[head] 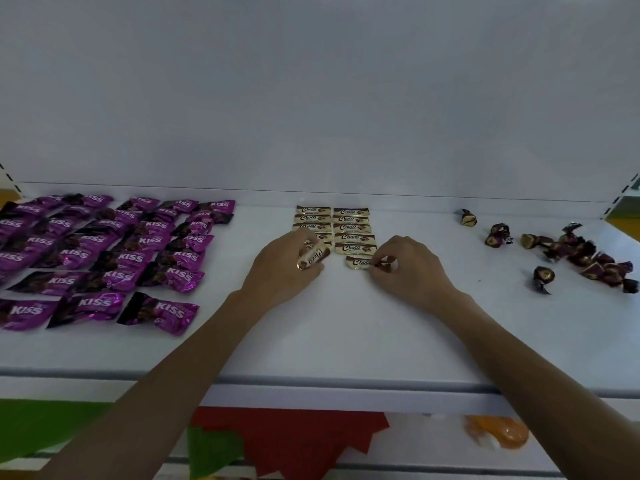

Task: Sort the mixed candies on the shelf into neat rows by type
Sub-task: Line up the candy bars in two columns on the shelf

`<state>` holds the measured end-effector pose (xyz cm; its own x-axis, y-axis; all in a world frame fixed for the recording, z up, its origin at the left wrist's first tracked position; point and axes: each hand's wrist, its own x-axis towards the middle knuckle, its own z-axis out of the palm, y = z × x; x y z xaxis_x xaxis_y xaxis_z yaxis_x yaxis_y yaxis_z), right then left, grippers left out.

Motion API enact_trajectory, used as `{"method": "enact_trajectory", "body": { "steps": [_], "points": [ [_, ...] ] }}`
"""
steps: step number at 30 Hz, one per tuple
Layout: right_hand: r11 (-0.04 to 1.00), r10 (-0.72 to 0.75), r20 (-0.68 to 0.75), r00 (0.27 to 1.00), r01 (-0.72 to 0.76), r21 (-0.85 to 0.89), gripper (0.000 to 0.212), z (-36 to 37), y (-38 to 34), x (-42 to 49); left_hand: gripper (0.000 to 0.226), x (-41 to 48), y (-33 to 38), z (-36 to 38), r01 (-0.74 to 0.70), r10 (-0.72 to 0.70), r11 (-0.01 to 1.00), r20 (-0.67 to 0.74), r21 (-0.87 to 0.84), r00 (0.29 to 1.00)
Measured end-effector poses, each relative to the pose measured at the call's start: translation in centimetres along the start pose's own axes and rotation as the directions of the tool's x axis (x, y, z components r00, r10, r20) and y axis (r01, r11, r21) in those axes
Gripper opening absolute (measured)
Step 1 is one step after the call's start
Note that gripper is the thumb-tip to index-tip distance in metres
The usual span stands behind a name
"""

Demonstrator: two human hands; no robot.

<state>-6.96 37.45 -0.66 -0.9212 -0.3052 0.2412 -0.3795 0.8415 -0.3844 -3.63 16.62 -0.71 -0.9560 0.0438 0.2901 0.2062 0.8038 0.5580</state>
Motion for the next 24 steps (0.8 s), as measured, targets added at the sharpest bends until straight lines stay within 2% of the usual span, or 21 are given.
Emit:
{"method": "enact_trajectory", "body": {
  "steps": [4,7,12,16,18,21,24],
  "points": [
    [0.999,-0.035,0.018,0.999,0.035,0.026,0.011,0.0,-0.2,0.0,0.035,-0.1,0.2,0.2,-0.058,0.058,0.998,0.042,-0.010,0.997],
    [0.997,-0.068,0.015,0.998,0.068,0.042,0.011,0.2,-0.3,0.2,0.043,-0.2,0.4,0.1,-0.075,0.075,0.997,0.023,0.007,0.997],
    [0.994,-0.076,-0.011,0.997,0.076,0.074,0.012,0.5,-0.3,0.1,0.018,-0.4,0.7,-0.2,-0.043,0.044,0.998,-0.030,0.035,0.999],
    [0.994,-0.077,-0.024,0.997,0.079,0.072,0.013,0.9,-0.4,0.2,0.044,-1.0,1.0,-0.3,0.026,-0.025,0.999,-0.004,0.033,1.000],
    [0.994,-0.075,-0.030,0.997,0.077,0.074,0.012,1.0,-0.3,0.2,0.051,-1.2,1.2,-0.3,0.030,-0.034,0.994,0.040,0.106,0.999],
    [0.991,-0.072,-0.036,0.997,0.075,0.109,0.011,1.1,-0.2,0.2,0.039,-1.3,1.1,-0.2,0.021,-0.038,0.948,0.047,0.318,0.998],
    [0.990,-0.076,-0.049,0.996,0.082,0.117,0.011,1.3,-0.2,0.1,0.041,-1.4,1.0,-0.1,0.066,-0.084,0.918,0.029,0.390,0.996]
  ]
}}
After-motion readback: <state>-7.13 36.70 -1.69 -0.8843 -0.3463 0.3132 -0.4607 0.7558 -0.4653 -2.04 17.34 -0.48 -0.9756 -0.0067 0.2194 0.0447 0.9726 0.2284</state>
